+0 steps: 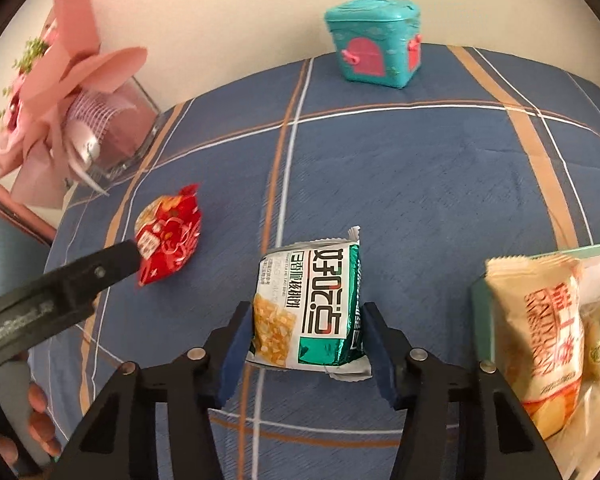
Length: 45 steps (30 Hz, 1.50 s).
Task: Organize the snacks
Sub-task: 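Grasp the green-white biscuit pack with the right gripper while the left grasps the red pack, then carry both packs over the white tray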
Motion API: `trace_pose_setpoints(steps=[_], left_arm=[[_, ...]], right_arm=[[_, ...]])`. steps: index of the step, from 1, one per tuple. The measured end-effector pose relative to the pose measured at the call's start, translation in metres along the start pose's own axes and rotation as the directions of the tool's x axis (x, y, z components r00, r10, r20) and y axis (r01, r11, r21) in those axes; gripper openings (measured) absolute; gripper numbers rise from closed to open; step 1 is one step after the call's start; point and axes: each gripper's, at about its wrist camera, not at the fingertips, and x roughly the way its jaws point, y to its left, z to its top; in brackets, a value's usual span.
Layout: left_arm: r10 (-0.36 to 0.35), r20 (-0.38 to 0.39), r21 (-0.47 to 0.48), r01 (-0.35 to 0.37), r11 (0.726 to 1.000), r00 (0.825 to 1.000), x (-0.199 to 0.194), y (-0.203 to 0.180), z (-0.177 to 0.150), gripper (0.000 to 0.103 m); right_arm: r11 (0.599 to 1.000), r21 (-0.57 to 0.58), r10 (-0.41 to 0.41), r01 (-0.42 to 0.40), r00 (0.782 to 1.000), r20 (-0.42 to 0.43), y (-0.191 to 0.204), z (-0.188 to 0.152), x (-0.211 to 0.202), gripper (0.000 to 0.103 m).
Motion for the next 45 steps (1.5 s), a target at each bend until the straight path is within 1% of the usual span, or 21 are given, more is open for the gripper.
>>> trace_pose_setpoints(steps=[1, 4, 6, 8, 10, 13, 15, 16, 20, 26, 30, 33, 41, 45], left_arm=[[0.007, 0.001, 0.027, -0.007, 1.000, 1.000, 0.001, -0.006, 0.003, 0.094], [0.017, -0.010, 0.080, -0.016, 0.997, 1.000, 0.010, -0.018, 0.008, 0.080], [0.030, -0.022, 0.107, -0.027, 0.994, 0.999, 0.017, -0.024, 0.010, 0.073], [0.033, -0.034, 0.121, -0.029, 0.992, 0.999, 0.024, -0.028, 0.011, 0.061], [0.031, -0.042, 0.124, -0.026, 0.992, 0.999, 0.027, -0.031, 0.012, 0.054], [0.022, -0.025, 0.126, -0.018, 0.992, 0.999, 0.024, -0.032, 0.009, 0.049], [0.035, -0.016, 0.124, -0.033, 0.992, 0.999, 0.019, -0.033, 0.005, 0.046], [0.038, -0.010, 0.118, -0.037, 0.992, 0.999, 0.016, -0.033, 0.004, 0.042], [0.021, 0.005, 0.066, -0.021, 0.998, 1.000, -0.008, -0.031, -0.008, 0.042], [-0.030, 0.030, -0.011, 0.030, 0.999, 0.999, -0.041, -0.028, -0.030, 0.042], [-0.079, 0.049, -0.089, 0.083, 0.993, 0.996, -0.065, -0.021, -0.052, 0.042], [-0.096, 0.064, -0.126, 0.104, 0.987, 0.993, -0.082, -0.017, -0.065, 0.042], [-0.152, 0.147, -0.130, 0.171, 0.977, 0.977, -0.133, -0.032, -0.097, 0.042], [-0.182, 0.160, -0.115, 0.202, 0.973, 0.970, -0.150, -0.048, -0.113, 0.042]], right_arm=[[1.000, 0.002, 0.001, -0.001, 1.000, 0.001, 0.000, 0.000, -0.001, 0.055], [1.000, 0.006, 0.008, -0.008, 1.000, 0.000, -0.004, 0.003, -0.001, 0.054], [1.000, 0.003, 0.007, -0.007, 1.000, 0.000, -0.005, 0.000, -0.004, 0.054], [1.000, 0.005, 0.010, -0.010, 1.000, 0.000, -0.008, -0.005, -0.010, 0.054], [1.000, 0.007, 0.013, -0.013, 1.000, -0.002, -0.009, -0.004, -0.010, 0.053], [1.000, 0.015, 0.019, -0.019, 1.000, -0.012, -0.010, -0.004, -0.010, 0.051], [1.000, 0.017, 0.020, -0.019, 1.000, -0.018, -0.010, -0.004, -0.012, 0.050], [1.000, 0.018, 0.020, -0.020, 1.000, -0.022, -0.009, -0.004, -0.013, 0.050], [1.000, 0.020, 0.022, -0.022, 0.999, -0.029, -0.007, -0.008, -0.023, 0.048], [0.999, 0.013, 0.036, -0.036, 0.999, -0.032, 0.001, -0.023, -0.047, 0.048], [1.000, -0.015, 0.010, -0.011, 1.000, -0.016, 0.003, -0.036, -0.071, 0.048], [1.000, -0.028, 0.000, 0.000, 1.000, -0.003, 0.000, -0.047, -0.091, 0.048], [1.000, 0.001, -0.007, 0.007, 0.999, 0.045, -0.021, -0.071, -0.145, 0.048], [0.999, 0.023, -0.028, 0.027, 0.999, 0.044, -0.037, -0.086, -0.165, 0.048]])
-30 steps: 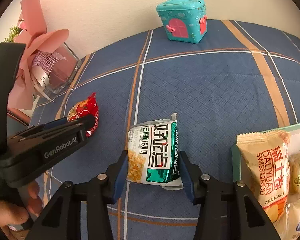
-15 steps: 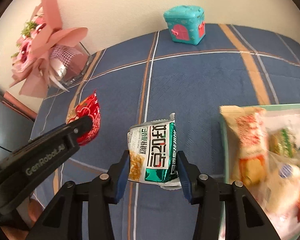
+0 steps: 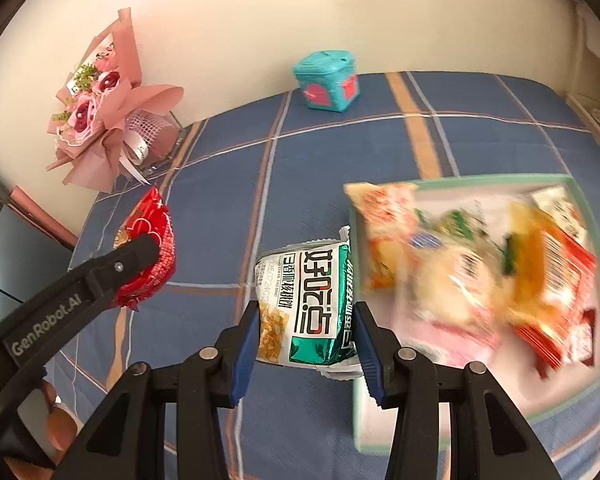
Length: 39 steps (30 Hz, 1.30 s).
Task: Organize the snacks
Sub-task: 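Carry both packs over the white tray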
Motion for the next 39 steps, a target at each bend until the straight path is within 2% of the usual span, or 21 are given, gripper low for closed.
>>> trace_pose_setpoints(steps=[5, 10, 20, 25, 33, 39], left_arm=[[-0.050, -0.027, 0.058, 0.051, 0.997, 0.998, -0.006, -0.033, -0.024, 0.042], [-0.112, -0.097, 0.109, 0.123, 0.986, 0.989, 0.004, -0.072, -0.044, 0.042], [-0.141, -0.183, 0.202, 0.178, 0.963, 0.973, 0.021, -0.126, -0.068, 0.042], [-0.122, -0.213, 0.230, 0.172, 0.958, 0.969, 0.030, -0.135, -0.075, 0.042], [-0.119, -0.303, 0.201, 0.186, 0.962, 0.946, 0.048, -0.131, -0.083, 0.042], [-0.116, -0.342, 0.184, 0.188, 0.965, 0.933, 0.054, -0.125, -0.085, 0.042]], right_arm=[[0.998, 0.047, -0.036, 0.037, 0.999, -0.008, -0.032, -0.013, -0.016, 0.048], [0.989, 0.120, -0.084, 0.086, 0.996, -0.025, -0.074, -0.022, -0.024, 0.048], [0.957, 0.246, -0.133, 0.151, 0.987, -0.089, -0.139, -0.027, -0.022, 0.048], [0.945, 0.292, -0.114, 0.145, 0.986, -0.121, -0.156, -0.032, -0.015, 0.048], [0.944, 0.281, -0.133, 0.174, 0.978, -0.159, -0.158, -0.035, -0.004, 0.048], [0.946, 0.261, -0.152, 0.193, 0.974, -0.168, -0.153, -0.035, 0.001, 0.049]])
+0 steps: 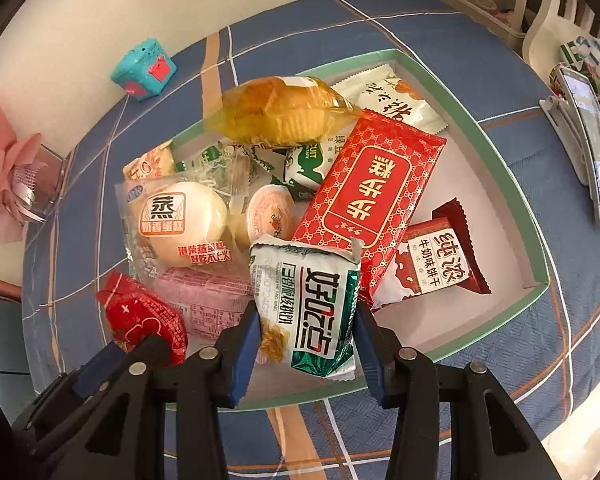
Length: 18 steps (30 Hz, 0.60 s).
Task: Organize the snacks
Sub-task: 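Carry both packs over the white tray, then open both grippers to drop the packs into the tray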
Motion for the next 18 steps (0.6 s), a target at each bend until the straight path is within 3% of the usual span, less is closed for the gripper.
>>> trace_pose_setpoints(steps=[11, 18], left_arm=[[-0.036, -0.062, -0.074, 0.031, 0.997, 0.997, 0.010, 0.017, -0.002, 0.052], [-0.046, -0.073, -0.104, 0.038, 0.994, 0.996, 0.006, 0.024, 0.000, 0.058]], right_arm=[[0.999, -0.027, -0.028, 0.028, 1.000, -0.006, 0.011, 0.002, 0.005, 0.049], [0.999, -0.038, -0.032, 0.033, 0.999, 0.012, 0.013, 0.004, 0.000, 0.058]])
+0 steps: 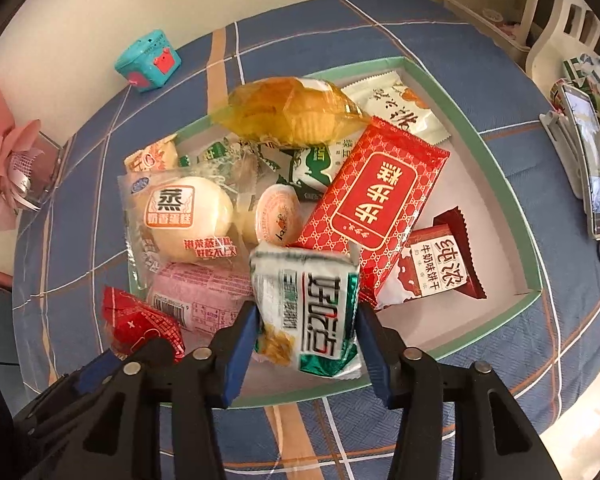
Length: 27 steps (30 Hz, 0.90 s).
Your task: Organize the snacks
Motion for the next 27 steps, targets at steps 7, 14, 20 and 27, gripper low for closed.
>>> trace_pose_setpoints(steps=[7, 14, 20, 27], left_arm=[[-0.033, 0.024, -0.004, 0.033, 0.999, 0.999, -0.015, 0.004, 0.003, 0.068], [-0.001, 0.108, 0.001, 0.001, 1.000, 0.994, -0.039, 0.012, 0.005, 0.081], [0.206, 0.190, -0.009, -0.208, 0.978, 0.960, -0.054, 0.029, 0.007, 0.082], [0.379, 0.224, -0.065, -0.374, 0.925, 0.898, -0.066, 0.055, 0.002, 0.082]], right_arm=[[1.000, 0.005, 0.013, -0.013, 0.999, 0.051, 0.002, 0.003, -0.014, 0.063], [1.000, -0.002, 0.020, -0.020, 0.996, 0.090, 0.006, 0.004, -0.025, 0.063], [0.999, -0.046, 0.018, -0.014, 0.995, 0.098, 0.018, -0.001, -0.027, 0.063], [0.992, -0.120, 0.044, -0.030, 0.992, 0.118, 0.042, -0.011, -0.031, 0.081]])
